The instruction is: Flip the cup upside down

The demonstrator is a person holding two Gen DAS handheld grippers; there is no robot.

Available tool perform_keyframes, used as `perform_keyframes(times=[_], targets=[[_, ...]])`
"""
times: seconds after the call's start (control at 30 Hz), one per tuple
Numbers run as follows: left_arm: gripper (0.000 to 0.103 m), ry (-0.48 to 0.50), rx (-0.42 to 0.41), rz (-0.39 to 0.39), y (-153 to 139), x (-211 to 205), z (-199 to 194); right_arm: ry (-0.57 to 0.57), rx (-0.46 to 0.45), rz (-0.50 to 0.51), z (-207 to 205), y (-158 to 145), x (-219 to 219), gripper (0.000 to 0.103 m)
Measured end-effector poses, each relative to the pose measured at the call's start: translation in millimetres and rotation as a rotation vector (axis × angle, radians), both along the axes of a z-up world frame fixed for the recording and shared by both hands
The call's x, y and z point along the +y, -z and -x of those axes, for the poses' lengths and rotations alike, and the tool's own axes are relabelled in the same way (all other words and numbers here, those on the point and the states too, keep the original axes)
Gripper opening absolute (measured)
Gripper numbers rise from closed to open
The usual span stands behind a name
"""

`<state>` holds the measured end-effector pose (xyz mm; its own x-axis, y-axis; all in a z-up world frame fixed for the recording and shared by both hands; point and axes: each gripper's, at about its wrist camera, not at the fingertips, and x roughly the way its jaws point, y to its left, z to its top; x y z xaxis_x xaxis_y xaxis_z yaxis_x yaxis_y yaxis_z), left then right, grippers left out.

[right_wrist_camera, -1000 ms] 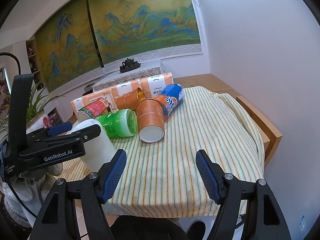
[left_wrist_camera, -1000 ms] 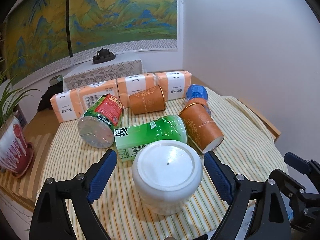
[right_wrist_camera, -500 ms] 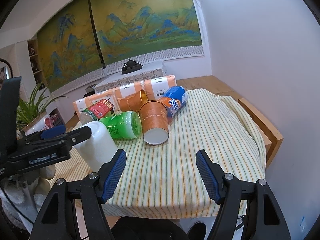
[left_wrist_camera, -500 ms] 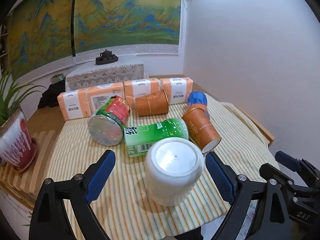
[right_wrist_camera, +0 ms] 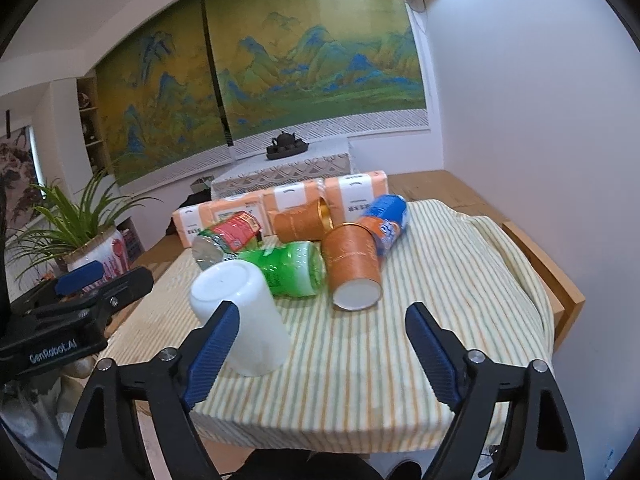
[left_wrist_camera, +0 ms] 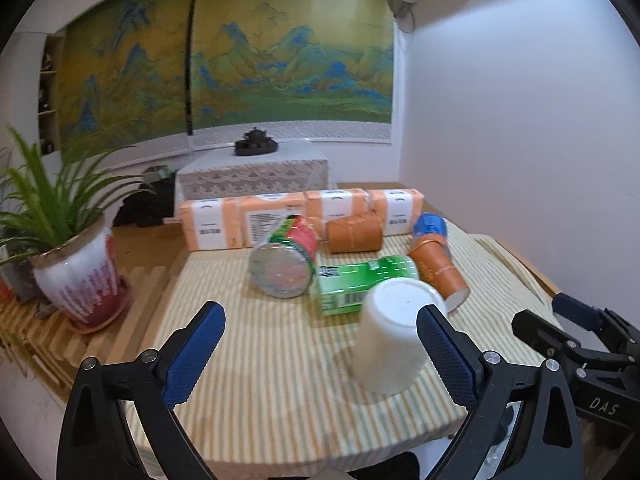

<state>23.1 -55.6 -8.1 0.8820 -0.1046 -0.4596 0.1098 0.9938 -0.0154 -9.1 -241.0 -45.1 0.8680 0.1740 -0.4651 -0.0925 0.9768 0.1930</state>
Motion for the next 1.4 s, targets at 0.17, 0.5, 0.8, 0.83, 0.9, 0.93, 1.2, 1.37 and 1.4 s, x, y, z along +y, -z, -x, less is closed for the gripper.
perform_keyframes(times=[0.17,0.5,0.8,0.83,0.9,0.93,1.2,1.37,1.4], targets=[[0.100,-0.049,-0.006,-0.002,0,15,11,-0.012,-0.028,0.017,4,-4,13,0.086],[0.102,-0.118,-0.015,0.023,-2,37,24,-0.004,-0.072,0.037,10,-8,27,0.089],[0.102,-0.139,-0.022,0.034,-5,46,27,-0.009,-0.074,0.046,13,-7,32,0.090],[0.102,-0.140,-0.023,0.033,-5,46,27,-0.008,-0.074,0.045,13,-7,32,0.090],[0.102,-0.141,-0.024,0.031,-5,46,27,-0.007,-0.075,0.044,13,-7,32,0.090],[0.102,-0.140,-0.023,0.029,-6,46,27,-0.006,-0.076,0.043,13,-7,32,0.090],[0.102,-0.141,-0.025,0.028,-6,46,27,-0.006,-0.076,0.042,14,-7,33,0.090],[0.102,-0.140,-0.024,0.027,-6,46,28,-0.005,-0.076,0.044,14,-8,33,0.090],[0.102,-0.139,-0.024,0.026,-6,46,27,-0.005,-0.077,0.044,14,-7,33,0.090]])
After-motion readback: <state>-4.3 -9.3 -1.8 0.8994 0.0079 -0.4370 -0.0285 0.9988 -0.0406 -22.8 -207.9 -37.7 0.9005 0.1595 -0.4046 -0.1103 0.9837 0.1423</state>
